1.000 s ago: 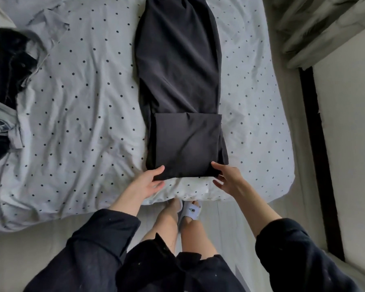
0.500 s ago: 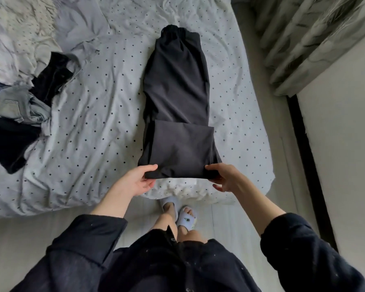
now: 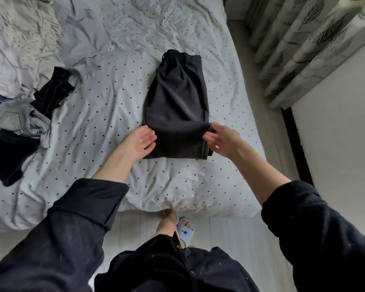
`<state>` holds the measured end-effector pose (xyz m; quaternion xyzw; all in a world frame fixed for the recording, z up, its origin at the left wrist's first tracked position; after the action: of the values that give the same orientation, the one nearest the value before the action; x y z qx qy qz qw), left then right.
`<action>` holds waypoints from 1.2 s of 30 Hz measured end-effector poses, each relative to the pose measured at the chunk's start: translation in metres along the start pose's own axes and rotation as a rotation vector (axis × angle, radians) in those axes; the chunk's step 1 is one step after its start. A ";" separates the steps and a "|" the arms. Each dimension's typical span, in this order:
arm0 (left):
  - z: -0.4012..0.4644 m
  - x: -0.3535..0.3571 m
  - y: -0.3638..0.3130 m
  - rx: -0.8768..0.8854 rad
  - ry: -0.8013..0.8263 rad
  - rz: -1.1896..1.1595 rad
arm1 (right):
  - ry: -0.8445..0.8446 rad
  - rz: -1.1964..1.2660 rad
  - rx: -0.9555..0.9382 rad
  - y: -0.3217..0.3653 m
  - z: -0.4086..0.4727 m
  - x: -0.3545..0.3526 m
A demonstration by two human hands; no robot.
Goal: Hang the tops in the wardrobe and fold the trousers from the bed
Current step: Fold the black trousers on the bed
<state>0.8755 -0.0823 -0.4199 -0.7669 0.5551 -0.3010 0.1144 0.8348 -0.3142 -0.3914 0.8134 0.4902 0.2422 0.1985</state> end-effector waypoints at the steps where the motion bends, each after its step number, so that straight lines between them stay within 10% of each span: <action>1: 0.007 0.001 -0.010 0.037 0.026 0.020 | -0.024 -0.008 -0.057 0.009 0.004 0.001; 9: 0.059 -0.048 0.033 -0.195 -0.193 0.260 | -0.270 -0.226 0.185 -0.039 0.065 -0.026; 23: 0.113 -0.061 0.043 -0.194 -0.217 0.289 | -0.219 0.036 0.302 -0.073 0.124 -0.028; 36: 0.025 -0.051 0.034 -0.318 -0.140 0.509 | -0.060 -0.392 0.395 -0.057 0.049 -0.055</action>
<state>0.8537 -0.0517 -0.4743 -0.6305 0.7602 -0.1185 0.1028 0.8012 -0.3423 -0.4739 0.7329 0.6698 0.0745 0.0935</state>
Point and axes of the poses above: each hand's wrist, its own z-axis towards the middle knuckle, its own x-axis out of the palm, y = z × x, the point moved 3 cm from there along z, towards the middle knuckle, and after that the axes turned 7 degrees about y, right-handed, at the moved point
